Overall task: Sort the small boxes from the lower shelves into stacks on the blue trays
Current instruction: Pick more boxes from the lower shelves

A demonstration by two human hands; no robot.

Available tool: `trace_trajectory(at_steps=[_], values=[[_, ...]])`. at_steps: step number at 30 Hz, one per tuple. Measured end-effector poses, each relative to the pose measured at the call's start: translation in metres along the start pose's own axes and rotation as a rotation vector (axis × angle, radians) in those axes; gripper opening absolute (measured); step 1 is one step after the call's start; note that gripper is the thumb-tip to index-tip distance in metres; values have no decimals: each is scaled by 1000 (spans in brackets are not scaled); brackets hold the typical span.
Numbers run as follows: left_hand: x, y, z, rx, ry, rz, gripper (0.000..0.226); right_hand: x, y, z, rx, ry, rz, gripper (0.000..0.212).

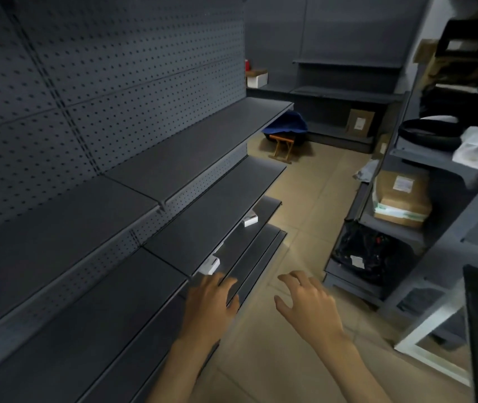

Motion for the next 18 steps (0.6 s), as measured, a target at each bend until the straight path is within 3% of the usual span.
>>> trace_trajectory(at_steps=[18], values=[[-93, 144, 51, 370, -144, -22, 35, -49, 219, -33, 264, -23, 209, 47]])
Point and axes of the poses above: each hand's wrist, its own y-axis towards the middle knuckle, its own x-axis out of the back of the hand, z = x × y, the point moved 1 cm from there along y, towards the middle knuckle, and after that the axes turned 2 degrees about -x, right-handed, at the moved point
